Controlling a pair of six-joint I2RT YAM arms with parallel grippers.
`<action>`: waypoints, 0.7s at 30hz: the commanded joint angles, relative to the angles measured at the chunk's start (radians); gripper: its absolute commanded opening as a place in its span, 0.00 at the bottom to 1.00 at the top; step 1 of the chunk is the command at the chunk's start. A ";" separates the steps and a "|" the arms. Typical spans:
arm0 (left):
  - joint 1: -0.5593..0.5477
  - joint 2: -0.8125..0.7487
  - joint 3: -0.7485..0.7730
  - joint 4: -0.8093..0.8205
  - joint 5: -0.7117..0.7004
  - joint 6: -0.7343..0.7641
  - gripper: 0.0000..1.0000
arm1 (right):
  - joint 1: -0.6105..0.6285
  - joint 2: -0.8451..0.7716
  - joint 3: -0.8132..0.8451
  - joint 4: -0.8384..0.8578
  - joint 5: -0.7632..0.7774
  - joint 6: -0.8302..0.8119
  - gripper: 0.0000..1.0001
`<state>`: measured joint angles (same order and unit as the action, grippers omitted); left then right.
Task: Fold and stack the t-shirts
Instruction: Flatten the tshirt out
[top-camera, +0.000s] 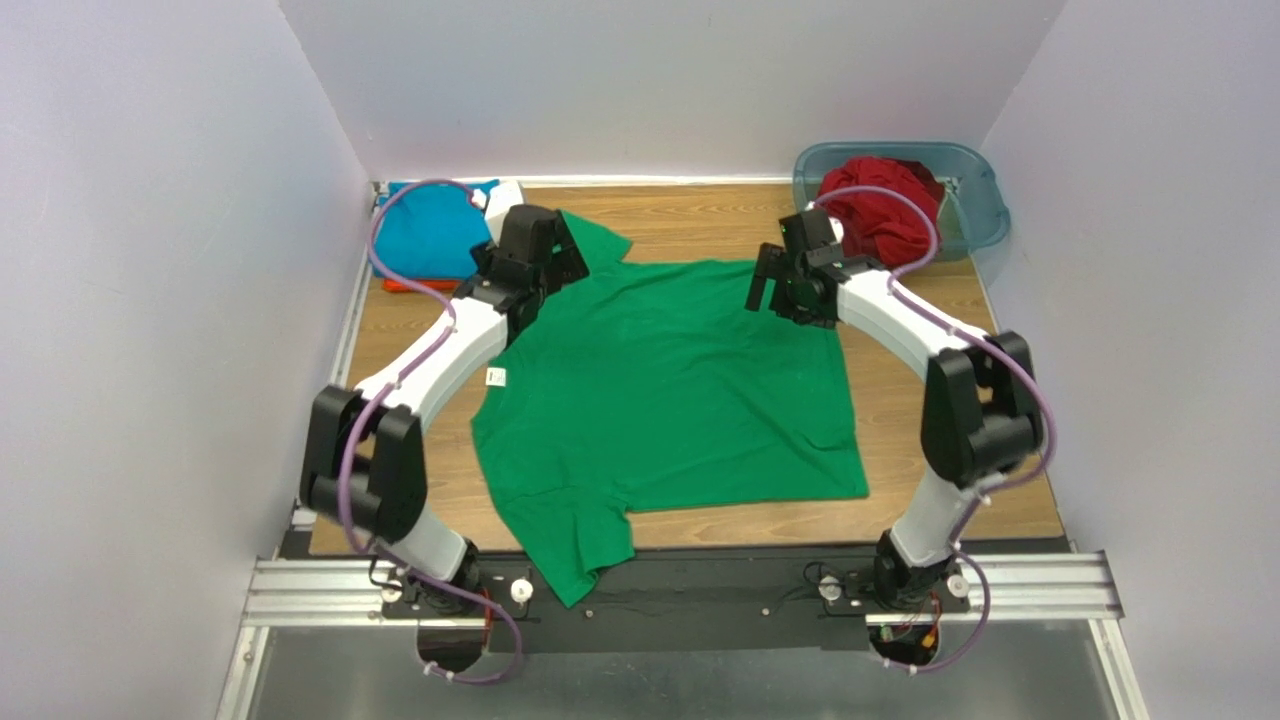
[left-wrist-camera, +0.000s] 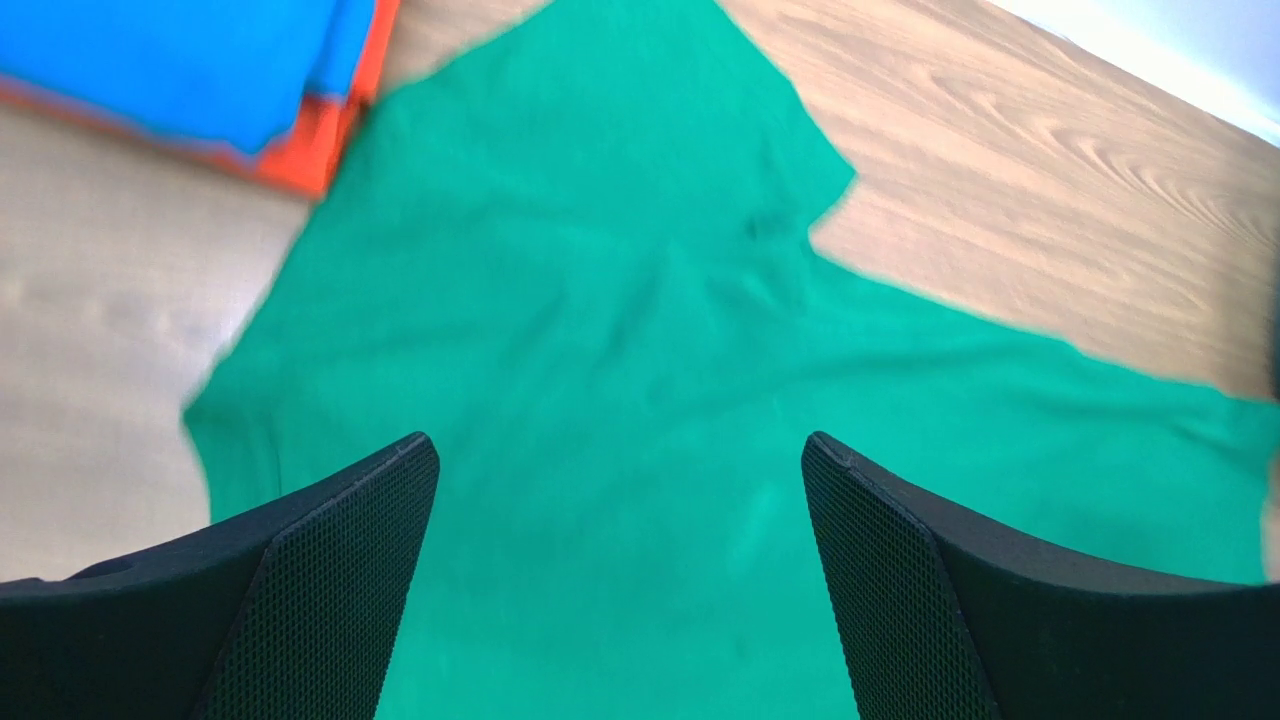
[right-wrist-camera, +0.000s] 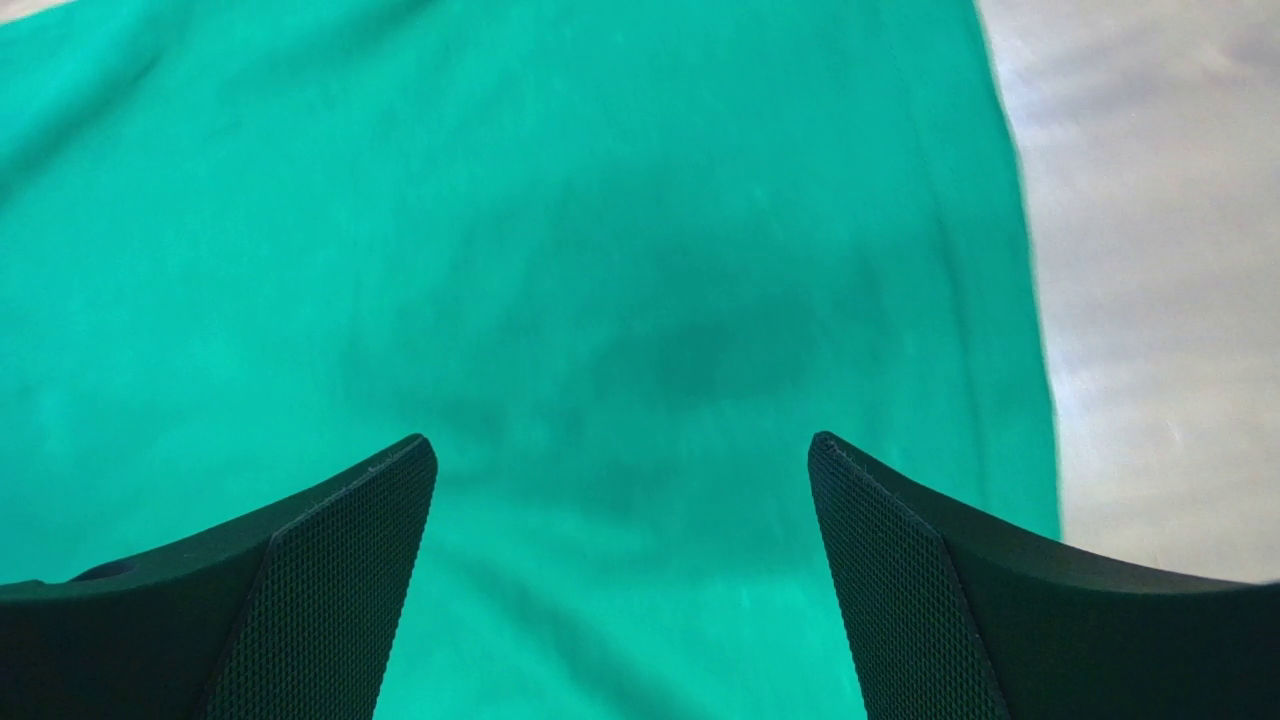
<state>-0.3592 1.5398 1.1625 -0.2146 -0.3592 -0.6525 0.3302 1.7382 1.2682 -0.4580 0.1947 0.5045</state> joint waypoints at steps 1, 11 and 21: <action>0.048 0.120 0.081 0.086 0.075 0.102 0.98 | -0.016 0.127 0.121 0.009 -0.020 -0.058 1.00; 0.080 0.354 0.216 0.112 0.192 0.152 0.98 | -0.033 0.349 0.290 0.013 -0.012 -0.119 1.00; 0.121 0.502 0.290 0.138 0.284 0.185 0.98 | -0.046 0.451 0.344 0.013 0.003 -0.115 1.00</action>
<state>-0.2489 1.9854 1.4200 -0.1070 -0.1368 -0.5068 0.2966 2.1452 1.5921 -0.4419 0.1806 0.3916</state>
